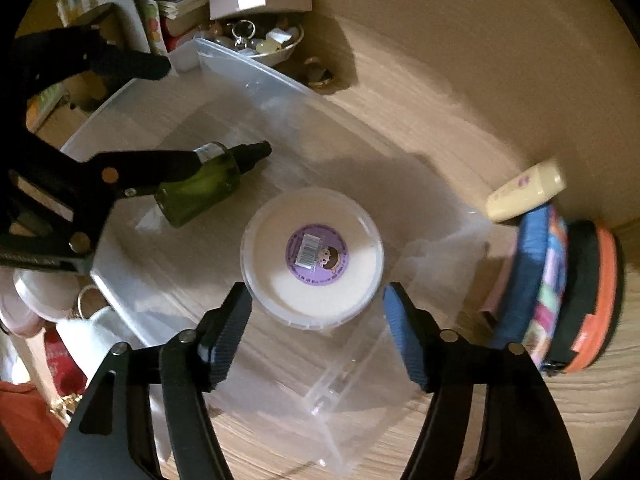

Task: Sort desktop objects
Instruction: 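Open the left gripper to drop the bottle while the right gripper releases the tub, then grasp the white drawstring pouch with the right gripper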

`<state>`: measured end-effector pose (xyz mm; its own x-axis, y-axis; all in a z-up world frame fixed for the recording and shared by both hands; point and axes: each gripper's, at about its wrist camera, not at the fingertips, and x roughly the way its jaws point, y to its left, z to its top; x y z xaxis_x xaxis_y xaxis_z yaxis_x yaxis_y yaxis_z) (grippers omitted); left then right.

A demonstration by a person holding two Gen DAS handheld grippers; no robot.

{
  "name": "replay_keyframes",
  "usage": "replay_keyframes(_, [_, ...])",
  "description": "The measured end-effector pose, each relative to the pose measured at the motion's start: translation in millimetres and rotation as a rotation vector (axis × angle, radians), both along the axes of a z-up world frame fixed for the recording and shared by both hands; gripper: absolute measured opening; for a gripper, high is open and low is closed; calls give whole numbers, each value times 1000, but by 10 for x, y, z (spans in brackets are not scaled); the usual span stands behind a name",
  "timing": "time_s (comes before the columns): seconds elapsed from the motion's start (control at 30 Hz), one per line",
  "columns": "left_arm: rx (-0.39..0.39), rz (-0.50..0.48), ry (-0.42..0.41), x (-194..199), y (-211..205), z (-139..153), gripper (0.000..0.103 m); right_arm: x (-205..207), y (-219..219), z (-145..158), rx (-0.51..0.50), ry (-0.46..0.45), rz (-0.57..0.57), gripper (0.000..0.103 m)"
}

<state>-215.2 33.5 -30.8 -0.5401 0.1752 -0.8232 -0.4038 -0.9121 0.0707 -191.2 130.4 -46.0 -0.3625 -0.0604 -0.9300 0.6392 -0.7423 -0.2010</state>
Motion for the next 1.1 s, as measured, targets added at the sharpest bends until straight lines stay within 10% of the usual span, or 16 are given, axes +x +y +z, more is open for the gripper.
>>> replay_keyframes(1.1, [43, 113, 179, 1180, -404, 505, 98, 1049, 466, 630, -291, 398, -5, 84])
